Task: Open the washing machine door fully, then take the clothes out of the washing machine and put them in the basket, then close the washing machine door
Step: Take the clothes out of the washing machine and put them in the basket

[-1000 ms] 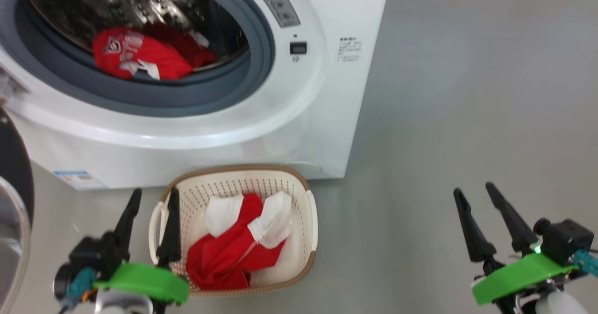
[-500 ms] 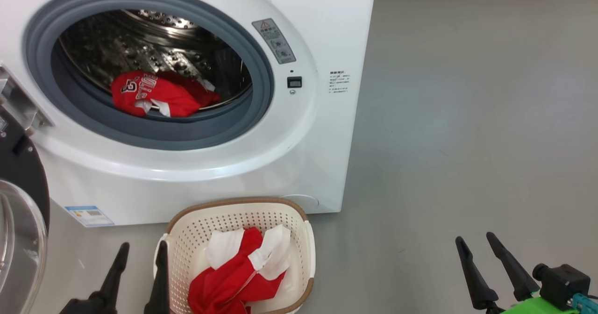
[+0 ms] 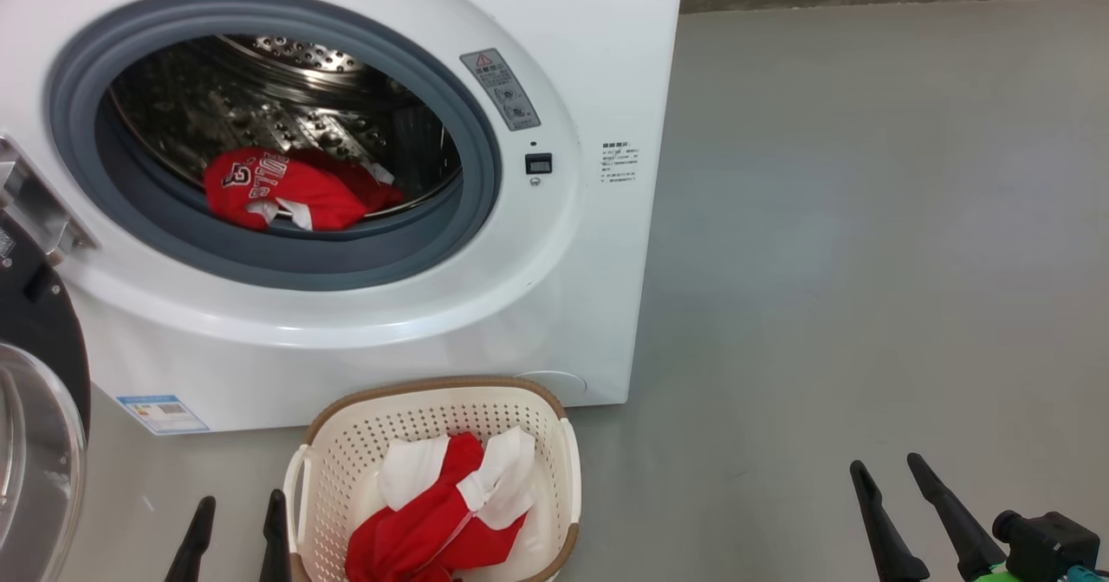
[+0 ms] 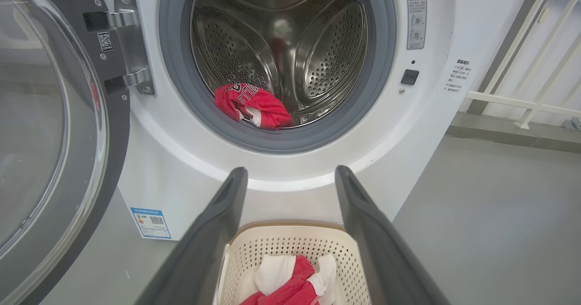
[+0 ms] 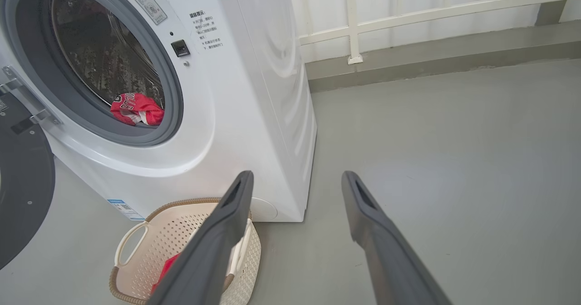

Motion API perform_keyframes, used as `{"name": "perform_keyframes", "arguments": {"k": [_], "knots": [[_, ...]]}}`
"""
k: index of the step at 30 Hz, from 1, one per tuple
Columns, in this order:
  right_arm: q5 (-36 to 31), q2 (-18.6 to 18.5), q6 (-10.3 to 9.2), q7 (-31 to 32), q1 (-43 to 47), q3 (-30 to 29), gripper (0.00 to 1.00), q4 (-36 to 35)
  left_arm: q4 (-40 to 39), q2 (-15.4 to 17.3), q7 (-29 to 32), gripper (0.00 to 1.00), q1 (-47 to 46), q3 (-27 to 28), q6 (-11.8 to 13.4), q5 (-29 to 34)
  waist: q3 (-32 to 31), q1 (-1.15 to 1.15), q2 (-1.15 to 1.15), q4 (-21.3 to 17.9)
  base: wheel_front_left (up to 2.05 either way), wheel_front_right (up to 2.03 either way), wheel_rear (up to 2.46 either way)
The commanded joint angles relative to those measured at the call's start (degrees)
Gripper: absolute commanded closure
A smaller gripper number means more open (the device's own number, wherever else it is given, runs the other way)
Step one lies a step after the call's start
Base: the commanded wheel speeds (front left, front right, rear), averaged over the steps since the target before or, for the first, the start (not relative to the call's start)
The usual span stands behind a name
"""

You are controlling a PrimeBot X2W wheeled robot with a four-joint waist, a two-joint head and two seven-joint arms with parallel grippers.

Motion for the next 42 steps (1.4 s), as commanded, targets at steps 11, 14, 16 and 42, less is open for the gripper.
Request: {"name": "perform_keyframes", "arguments": {"k": [11, 14, 16, 42], "knots": [[0.3, -0.8, 0.29, -0.4, -1.3, 0.7, 0.0, -1.6, -2.3, 0.8, -0.3, 0.0, -1.2, 1.7, 0.4, -0.3, 1.2, 0.0, 0.0, -0.4, 0.0, 0.0, 0.0], [0.3, -0.7, 0.29, -0.4, -1.5, 0.6, 0.0, -1.6, -2.2, 0.8, -0.3, 0.0, -1.5, 1.6, 0.4, -0.3, 1.6, 0.0, 0.0, -0.3, 0.0, 0.0, 0.0], [0.2, -0.5, 0.29, -0.4, -1.7, 0.6, 0.0, -1.7, -2.2, 0.8, -0.3, 0.0, -1.7, 1.5, 0.4, -0.3, 2.0, 0.0, 0.0, -0.3, 0.0, 0.0, 0.0], [0.0, 0.8, 0.29, -0.4, -11.7, 1.5, 0.0, -3.5, 16.1, 2.7, -0.2, 0.0, -35.3, -3.9, 0.7, 4.1, 18.3, 0.0, 0.0, -0.3, 0.0, 0.0, 0.0]]}}
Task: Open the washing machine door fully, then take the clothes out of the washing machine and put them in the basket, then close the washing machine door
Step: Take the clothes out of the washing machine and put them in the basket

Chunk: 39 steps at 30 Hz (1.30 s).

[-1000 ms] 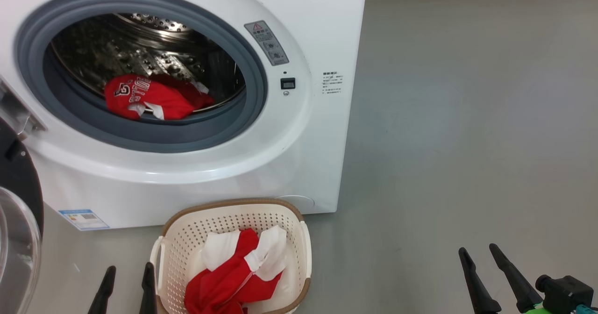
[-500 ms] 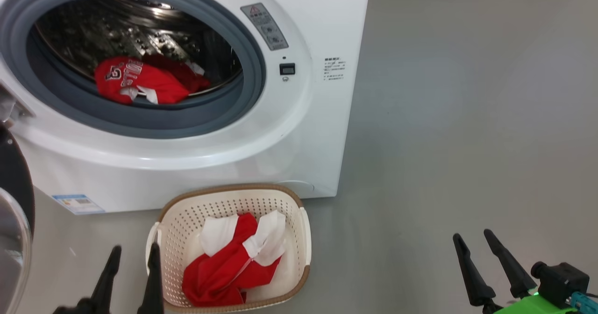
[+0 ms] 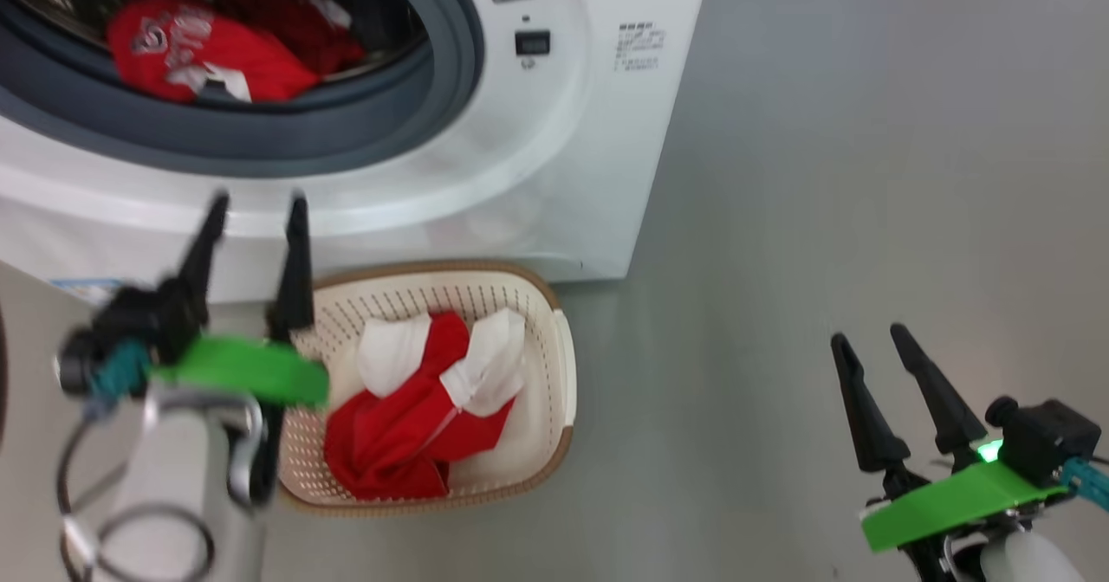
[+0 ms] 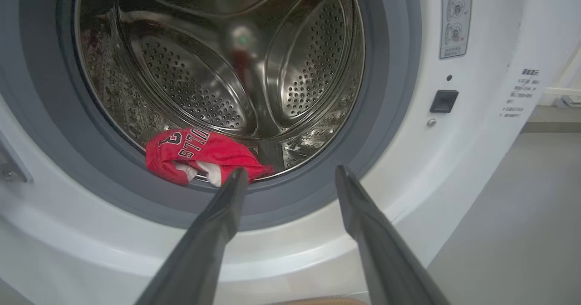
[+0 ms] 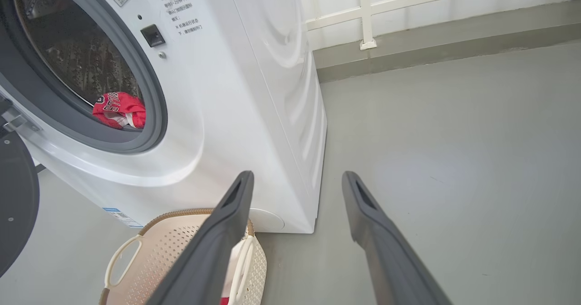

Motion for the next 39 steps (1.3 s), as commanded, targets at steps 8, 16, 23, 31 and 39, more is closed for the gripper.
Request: {"name": "perform_keyframes", "arguments": {"k": [8, 16, 23, 31, 39], "knots": [[0.1, 0.5, 0.29, -0.4, -5.1, 1.1, 0.0, -2.1, 10.7, 4.2, 1.5, 0.0, -18.5, 2.2, 2.3, 0.4, 9.9, 0.0, 0.0, -2.3, 0.0, 0.0, 0.0], [0.0, 0.7, 0.29, -0.4, -7.7, 1.3, 0.0, -2.5, 25.3, 5.7, 3.8, 0.0, -33.2, 2.1, 4.0, 0.1, 14.5, 0.0, 0.0, -2.9, 0.0, 0.0, 0.0], [0.0, 0.5, 0.29, -0.4, -9.4, 2.0, 0.0, -2.7, 35.3, 6.5, 4.5, 0.0, -42.6, 2.2, 6.7, -0.1, 16.7, 0.0, 0.0, -3.4, 0.0, 0.0, 0.0], [0.2, 0.6, 0.29, -0.4, -10.4, 3.0, 0.0, -2.9, 42.6, 8.4, 4.7, 0.0, -48.5, 2.9, 9.1, -0.8, 18.4, 0.0, 0.0, -5.3, 0.0, 0.0, 0.0], [0.3, 1.2, 0.29, -0.4, -10.8, 3.3, 0.0, -3.0, 46.6, 10.2, 4.8, 0.0, -52.2, 2.3, 10.4, -0.9, 20.0, 0.0, 0.0, -6.7, 0.0, 0.0, 0.0]]}}
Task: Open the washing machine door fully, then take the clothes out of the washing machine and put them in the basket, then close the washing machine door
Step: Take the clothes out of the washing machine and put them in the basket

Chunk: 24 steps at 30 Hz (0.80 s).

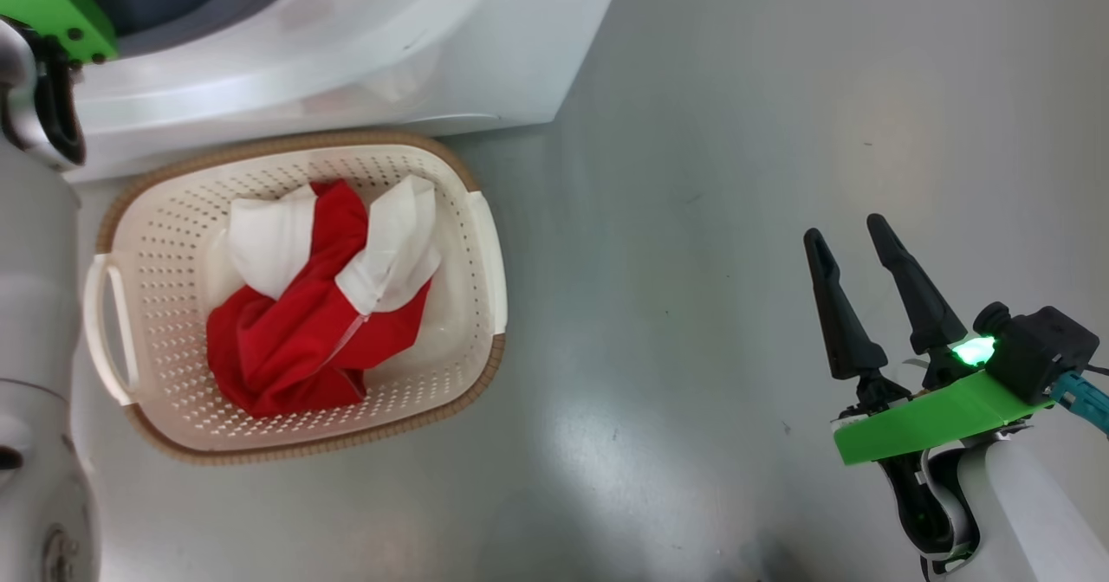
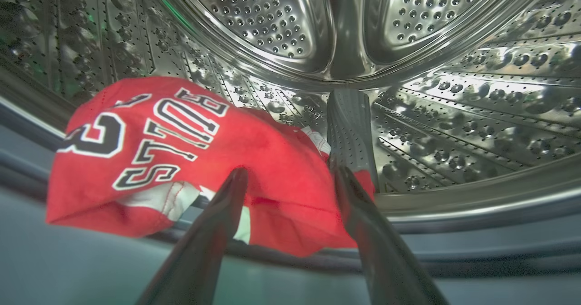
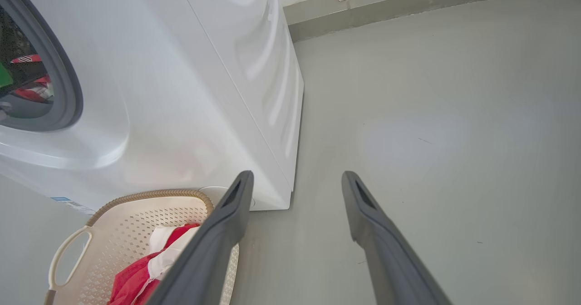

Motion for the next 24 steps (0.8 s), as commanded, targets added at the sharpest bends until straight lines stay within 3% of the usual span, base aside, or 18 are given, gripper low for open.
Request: {"name": "perform_keyframes", "arguments": {"k": [1, 8, 10, 11, 24], "knots": [[0.3, -0.1, 0.29, -0.4, -0.1, 1.3, 0.0, -1.3, -0.7, 3.2, 0.5, 0.0, -0.5, 0.1, 0.6, 0.2, 0.4, 0.0, 0.0, -0.4, 0.0, 0.0, 0.0], [0.3, 0.2, 0.29, -0.4, -0.8, 2.0, 0.0, -1.4, 0.6, 4.7, 1.7, 0.0, -1.0, -1.0, 1.8, 0.7, 0.9, 0.0, 0.0, -1.2, 0.0, 0.0, 0.0], [0.3, 0.2, 0.29, -0.4, -0.8, 2.1, 0.0, -1.5, 0.8, 4.9, 1.8, 0.62, -1.1, -1.2, 1.9, 0.6, 1.0, 0.0, 0.0, -1.2, 0.0, 0.0, 0.0], [0.3, 0.2, 0.29, -0.4, -0.9, 2.1, 0.0, -1.5, 0.8, 4.9, 1.8, 0.98, -1.1, -1.4, 2.0, 0.7, 0.9, 0.0, 0.0, -1.2, 0.0, 0.0, 0.0], [0.0, -0.4, 0.29, -0.4, -0.5, 1.6, 0.0, -1.5, -0.1, 3.1, -4.2, 1.0, 1.6, -2.2, -1.2, -0.6, -1.0, 0.0, 0.0, 1.0, 0.0, 0.0, 0.0]]}}
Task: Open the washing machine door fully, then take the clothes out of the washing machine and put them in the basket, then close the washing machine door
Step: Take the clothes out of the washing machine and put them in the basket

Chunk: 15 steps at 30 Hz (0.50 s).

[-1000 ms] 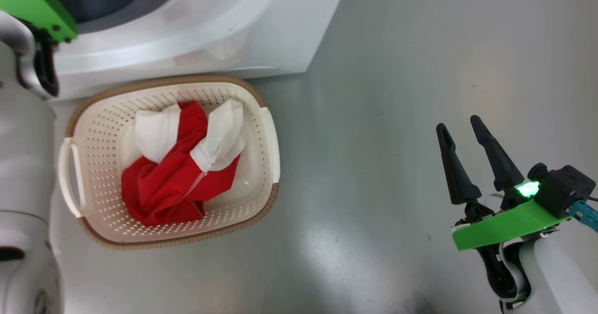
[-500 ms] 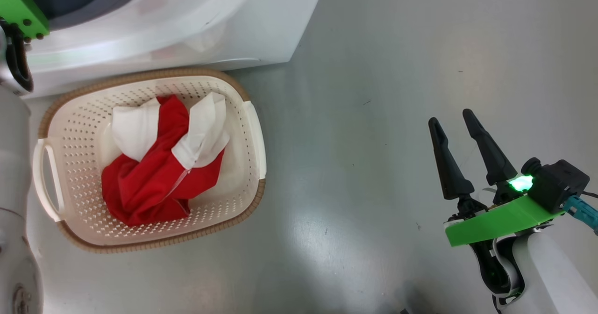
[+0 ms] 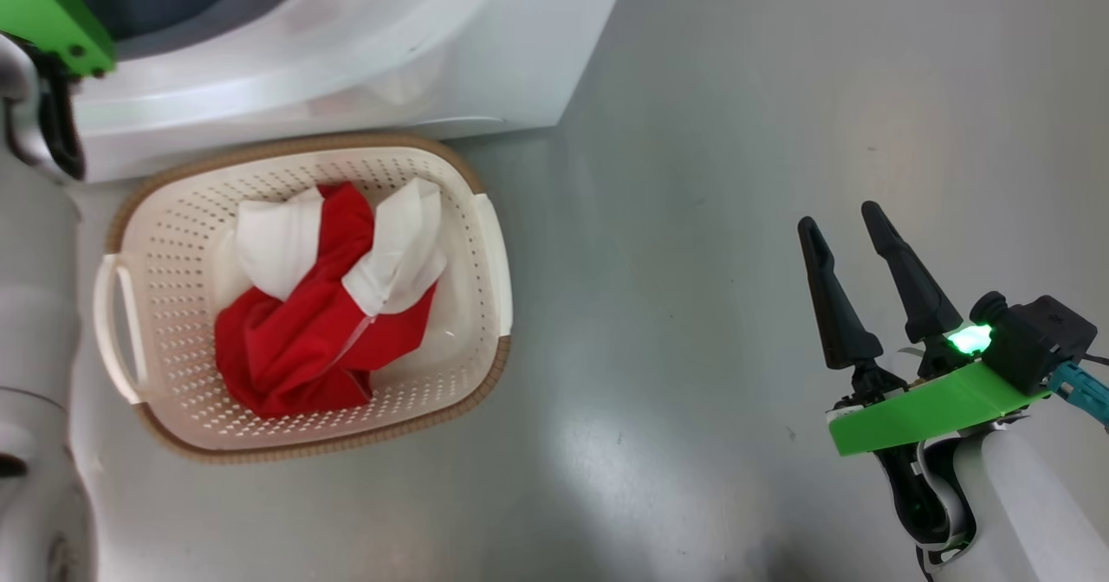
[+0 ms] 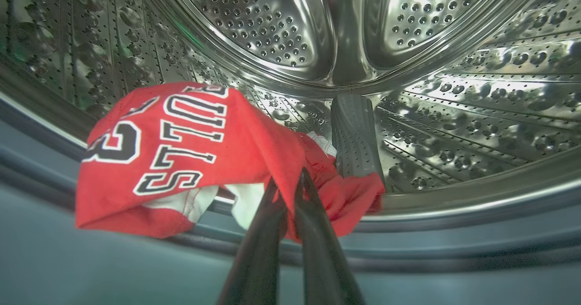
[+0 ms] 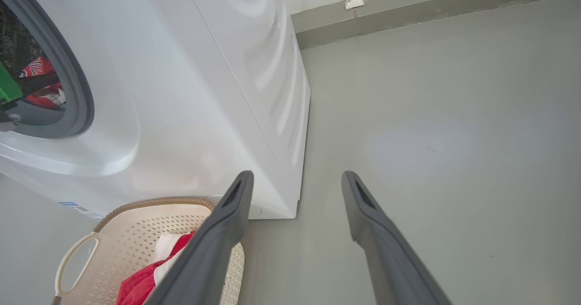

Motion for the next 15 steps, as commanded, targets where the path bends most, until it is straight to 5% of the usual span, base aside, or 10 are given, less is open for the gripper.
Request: {"name": "perform_keyframes", "arguments": {"k": [1, 15], "knots": [[-0.1, -0.6, 0.29, -0.4, 0.8, 1.1, 0.0, -1.3, -2.3, 2.0, -1.0, 1.0, 2.0, 0.0, -1.1, -0.1, -1.0, 0.0, 0.0, 1.0, 0.0, 0.0, 0.0], [-0.2, -1.8, 0.29, -0.4, 2.5, 0.5, 0.0, -1.0, -25.9, -1.8, -1.4, 1.0, 17.5, 2.0, -4.2, 0.6, -5.4, 0.0, 0.0, 4.1, 0.0, 0.0, 0.0]]}}
